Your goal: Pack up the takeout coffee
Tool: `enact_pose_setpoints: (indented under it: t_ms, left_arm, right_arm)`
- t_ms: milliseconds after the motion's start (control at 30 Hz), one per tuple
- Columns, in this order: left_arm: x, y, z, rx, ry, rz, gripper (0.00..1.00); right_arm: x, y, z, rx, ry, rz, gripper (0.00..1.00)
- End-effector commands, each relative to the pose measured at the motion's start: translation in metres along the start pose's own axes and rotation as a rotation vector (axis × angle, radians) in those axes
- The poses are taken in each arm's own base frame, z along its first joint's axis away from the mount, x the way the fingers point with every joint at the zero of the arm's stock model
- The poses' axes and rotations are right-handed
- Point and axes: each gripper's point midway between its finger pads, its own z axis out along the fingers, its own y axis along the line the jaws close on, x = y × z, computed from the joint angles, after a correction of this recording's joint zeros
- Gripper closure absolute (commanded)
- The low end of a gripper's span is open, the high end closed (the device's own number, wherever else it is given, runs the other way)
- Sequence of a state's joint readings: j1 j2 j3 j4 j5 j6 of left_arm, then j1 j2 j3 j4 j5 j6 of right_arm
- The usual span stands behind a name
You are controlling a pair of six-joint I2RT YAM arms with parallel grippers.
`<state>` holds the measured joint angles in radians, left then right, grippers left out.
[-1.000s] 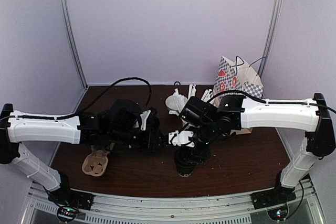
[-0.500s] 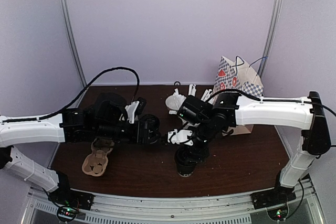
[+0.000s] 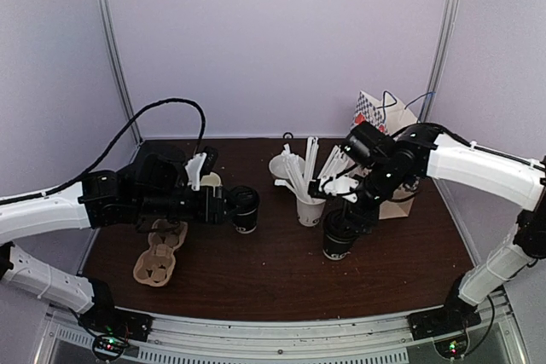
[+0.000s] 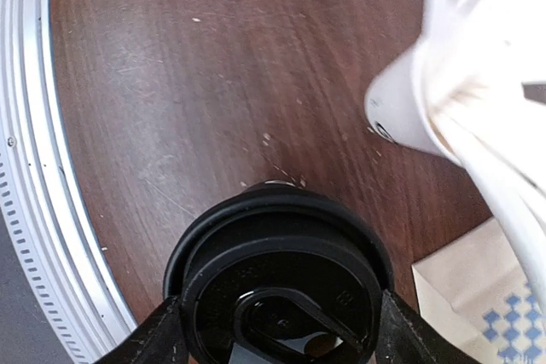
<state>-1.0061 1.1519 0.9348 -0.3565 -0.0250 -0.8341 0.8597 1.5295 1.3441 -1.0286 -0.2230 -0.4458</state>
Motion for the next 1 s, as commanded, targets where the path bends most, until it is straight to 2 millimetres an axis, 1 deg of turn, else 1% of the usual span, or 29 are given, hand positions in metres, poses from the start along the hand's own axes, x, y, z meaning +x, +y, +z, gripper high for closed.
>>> enact_pose_setpoints:
  t_ms: [0,133,200,300,400,500,633,733,867,967]
  left_arm:
    - [-0.019,0.008,-0.008,-0.031,-0.047,0.046,0.41]
    - [-0.029,0.007,-0.011,-0.034,-0.058,0.069,0.41]
    - [-0.032,0.005,-0.012,-0.031,-0.062,0.081,0.41]
    - [-0.035,0.006,-0.012,-0.033,-0.069,0.092,0.40]
    - [-0.035,0.008,-0.011,-0.030,-0.065,0.095,0.40]
    - [-0.033,0.010,-0.009,-0.031,-0.062,0.092,0.39]
    - [-0.031,0.013,-0.008,-0.026,-0.062,0.090,0.39]
    - [-0.029,0.016,-0.008,-0.030,-0.056,0.085,0.39]
    - [-0.026,0.021,-0.010,-0.034,-0.055,0.075,0.39]
    - [-0.025,0.023,-0.013,-0.035,-0.062,0.067,0.39]
  right_arm:
    - [0.051,-0.025,-0.025,0.062,0.024,0.125,0.34]
    - [0.102,-0.045,-0.033,0.130,0.077,0.250,0.34]
    - [0.131,-0.054,-0.038,0.154,0.105,0.334,0.34]
    - [0.167,-0.074,-0.051,0.225,0.133,0.448,0.34]
    - [0.198,-0.090,-0.063,0.266,0.155,0.556,0.34]
    - [0.226,-0.105,-0.068,0.300,0.205,0.624,0.34]
    - [0.252,-0.134,-0.074,0.348,0.214,0.722,0.33]
    - [0.266,-0.157,-0.078,0.363,0.202,0.795,0.33]
    - [0.276,-0.176,-0.074,0.353,0.180,0.864,0.31]
    - [0.278,-0.181,-0.071,0.316,0.154,0.916,0.30]
